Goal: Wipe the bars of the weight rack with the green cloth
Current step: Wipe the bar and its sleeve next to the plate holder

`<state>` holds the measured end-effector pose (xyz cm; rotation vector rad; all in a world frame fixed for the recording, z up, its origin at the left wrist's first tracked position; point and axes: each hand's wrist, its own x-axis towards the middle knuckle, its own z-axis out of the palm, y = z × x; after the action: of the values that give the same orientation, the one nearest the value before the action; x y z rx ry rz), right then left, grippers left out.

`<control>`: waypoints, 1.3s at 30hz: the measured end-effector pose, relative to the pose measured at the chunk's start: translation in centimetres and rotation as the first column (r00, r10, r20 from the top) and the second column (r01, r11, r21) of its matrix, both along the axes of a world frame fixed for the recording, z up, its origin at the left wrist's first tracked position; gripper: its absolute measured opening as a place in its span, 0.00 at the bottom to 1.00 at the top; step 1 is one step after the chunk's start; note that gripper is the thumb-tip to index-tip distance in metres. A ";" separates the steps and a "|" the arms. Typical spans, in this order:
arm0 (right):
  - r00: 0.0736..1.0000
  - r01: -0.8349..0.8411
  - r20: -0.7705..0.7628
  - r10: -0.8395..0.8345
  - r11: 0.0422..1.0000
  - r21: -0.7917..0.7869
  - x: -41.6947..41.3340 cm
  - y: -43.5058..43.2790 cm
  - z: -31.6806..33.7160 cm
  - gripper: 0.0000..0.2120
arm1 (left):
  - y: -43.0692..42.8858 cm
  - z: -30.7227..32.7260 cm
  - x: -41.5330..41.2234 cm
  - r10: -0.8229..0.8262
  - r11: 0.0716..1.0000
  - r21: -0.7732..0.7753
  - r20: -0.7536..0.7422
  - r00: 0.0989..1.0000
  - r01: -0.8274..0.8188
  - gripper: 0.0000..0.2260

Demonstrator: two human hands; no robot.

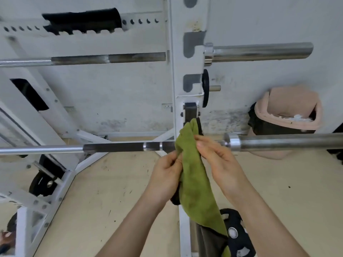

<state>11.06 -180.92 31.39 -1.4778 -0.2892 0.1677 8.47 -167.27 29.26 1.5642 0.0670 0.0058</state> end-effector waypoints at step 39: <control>0.962 -0.112 0.005 0.275 0.410 -0.905 13.5 26.4 -6.4 0.32 | 26.7 -9.6 7.9 -0.192 0.077 0.868 0.496 0.847 -0.490 0.06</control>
<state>24.53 -154.56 24.95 -2.5730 -0.5560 0.4560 16.37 -140.61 19.69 2.9621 -0.2630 0.8611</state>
